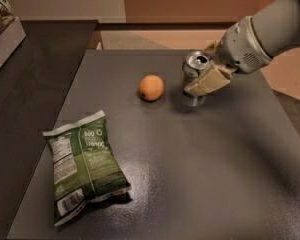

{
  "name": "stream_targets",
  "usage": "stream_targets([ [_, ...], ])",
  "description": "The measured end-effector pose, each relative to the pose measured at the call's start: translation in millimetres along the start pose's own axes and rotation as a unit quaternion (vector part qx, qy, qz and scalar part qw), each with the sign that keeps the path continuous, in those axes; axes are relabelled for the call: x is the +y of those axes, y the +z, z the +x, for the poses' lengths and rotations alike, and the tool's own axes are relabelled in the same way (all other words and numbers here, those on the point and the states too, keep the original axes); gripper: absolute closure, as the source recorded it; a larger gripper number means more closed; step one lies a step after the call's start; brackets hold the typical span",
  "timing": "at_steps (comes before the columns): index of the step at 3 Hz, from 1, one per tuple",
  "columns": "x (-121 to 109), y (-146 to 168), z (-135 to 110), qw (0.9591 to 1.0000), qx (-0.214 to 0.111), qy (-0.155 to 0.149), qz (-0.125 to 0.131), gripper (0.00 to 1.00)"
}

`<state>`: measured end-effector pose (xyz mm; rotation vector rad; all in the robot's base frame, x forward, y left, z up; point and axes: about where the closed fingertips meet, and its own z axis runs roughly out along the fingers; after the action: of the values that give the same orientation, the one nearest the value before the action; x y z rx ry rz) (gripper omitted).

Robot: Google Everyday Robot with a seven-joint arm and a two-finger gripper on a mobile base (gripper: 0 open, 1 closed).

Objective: Move 7up can near orange

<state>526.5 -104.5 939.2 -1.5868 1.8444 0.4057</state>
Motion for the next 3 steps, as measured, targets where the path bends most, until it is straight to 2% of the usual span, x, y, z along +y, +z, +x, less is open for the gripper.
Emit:
stream_targets([
  [1, -16.0, 17.3, 1.1, 0.9998, 0.010, 0.014, -0.002, 1.00],
  [2, -23.4, 32.4, 3.4, 0.9993, 0.020, 0.029, -0.009, 0.82],
  [3, -23.3, 47.0, 4.4, 0.9987, 0.024, 0.041, -0.021, 0.58],
])
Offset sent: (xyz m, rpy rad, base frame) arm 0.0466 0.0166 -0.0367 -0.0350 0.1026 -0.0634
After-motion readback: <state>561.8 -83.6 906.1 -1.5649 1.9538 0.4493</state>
